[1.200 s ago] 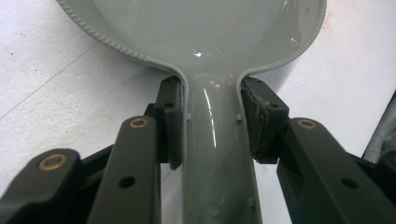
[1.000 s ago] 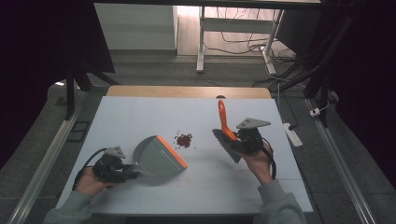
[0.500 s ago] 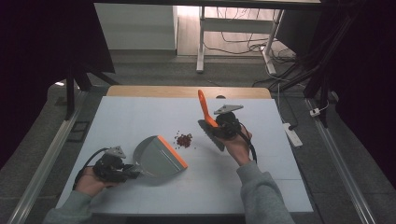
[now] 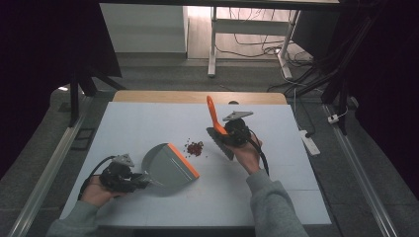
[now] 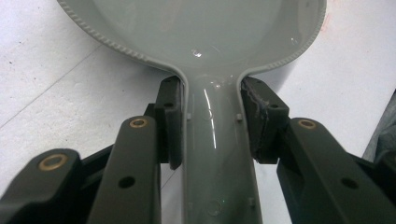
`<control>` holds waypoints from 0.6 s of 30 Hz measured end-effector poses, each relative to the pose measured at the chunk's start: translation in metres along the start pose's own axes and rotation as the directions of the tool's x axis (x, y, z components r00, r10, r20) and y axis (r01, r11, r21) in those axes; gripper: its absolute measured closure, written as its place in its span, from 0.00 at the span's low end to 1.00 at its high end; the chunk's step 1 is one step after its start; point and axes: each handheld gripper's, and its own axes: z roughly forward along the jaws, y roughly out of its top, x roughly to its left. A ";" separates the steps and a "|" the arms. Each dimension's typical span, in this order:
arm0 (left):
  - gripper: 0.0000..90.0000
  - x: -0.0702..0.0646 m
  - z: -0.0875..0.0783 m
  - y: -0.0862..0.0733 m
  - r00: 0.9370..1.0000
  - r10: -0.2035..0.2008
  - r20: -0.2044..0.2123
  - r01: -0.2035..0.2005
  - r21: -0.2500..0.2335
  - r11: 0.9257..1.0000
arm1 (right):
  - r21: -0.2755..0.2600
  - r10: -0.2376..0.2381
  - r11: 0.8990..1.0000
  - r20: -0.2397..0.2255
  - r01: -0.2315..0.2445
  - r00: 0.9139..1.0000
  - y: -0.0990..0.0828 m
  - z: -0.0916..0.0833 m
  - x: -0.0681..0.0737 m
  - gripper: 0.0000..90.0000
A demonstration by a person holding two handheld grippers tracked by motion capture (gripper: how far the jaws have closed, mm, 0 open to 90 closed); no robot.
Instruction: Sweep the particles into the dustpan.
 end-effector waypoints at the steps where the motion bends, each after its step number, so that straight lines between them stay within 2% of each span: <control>1: 0.68 0.000 0.000 0.000 1.000 0.001 0.000 -0.001 0.000 1.000 | 0.001 0.004 1.000 0.002 -0.004 1.000 0.001 0.001 0.000 0.78; 18: 0.68 0.003 0.000 0.001 1.000 0.007 0.009 -0.007 0.002 1.000 | 0.068 -0.029 0.997 0.022 0.027 0.999 0.021 0.036 0.007 0.78</control>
